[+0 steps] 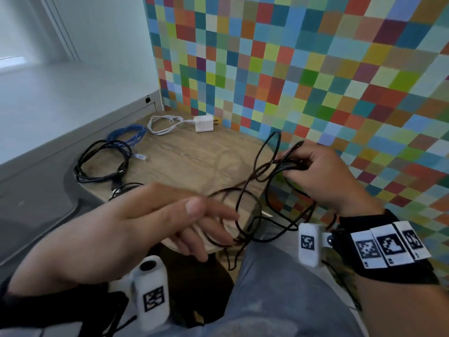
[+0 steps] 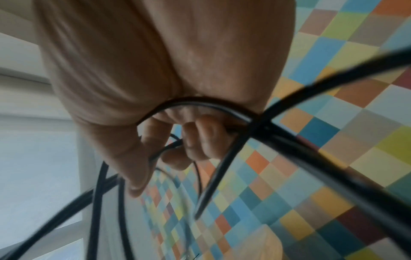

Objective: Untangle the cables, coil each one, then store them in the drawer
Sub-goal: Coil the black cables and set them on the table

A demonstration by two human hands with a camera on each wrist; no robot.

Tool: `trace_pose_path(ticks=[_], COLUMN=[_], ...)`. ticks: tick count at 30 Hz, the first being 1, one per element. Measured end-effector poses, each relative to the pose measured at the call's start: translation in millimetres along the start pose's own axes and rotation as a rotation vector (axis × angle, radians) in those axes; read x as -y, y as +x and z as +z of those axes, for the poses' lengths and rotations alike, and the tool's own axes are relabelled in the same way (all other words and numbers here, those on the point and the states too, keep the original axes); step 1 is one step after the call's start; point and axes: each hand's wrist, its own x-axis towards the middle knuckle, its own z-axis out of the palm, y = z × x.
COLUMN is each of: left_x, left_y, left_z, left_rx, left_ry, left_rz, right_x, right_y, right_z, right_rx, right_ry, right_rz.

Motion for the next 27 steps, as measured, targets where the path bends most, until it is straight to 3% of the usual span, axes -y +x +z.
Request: trace_pose_path(ticks=[3, 5, 9, 18, 23, 25, 27], left_x=[6, 13, 27, 38, 38, 37, 37], left_y=[21, 37, 54, 52, 52, 52, 52], left_z=[10, 19, 36, 29, 22, 22, 25], left_rx=[-0.349, -0.478, -0.39, -0.45, -0.524, -0.513, -0.469], left_ry=[0.097, 0.227, 0.322, 0.164, -0.044, -0.065, -0.046], left_rz=[0.137, 0.054, -0.091, -0.109, -0.074, -0.046, -0.024], right_x=[11, 20, 38, 48, 41, 45, 53], right_y=[-7, -12, -22, -26, -22, -24, -28], right_z=[6, 11, 19, 19, 9, 10, 20], right_rx=[0.097, 0.14, 0.172, 0.173, -0.149, -0.177, -0.022], right_ry=[-0.006, 0.015, 0.073, 0.15, -0.092, -0.143, -0.185], right_rz=[-0.036, -0.075, -0.18, -0.121, -0.086, -0.185, -0.35])
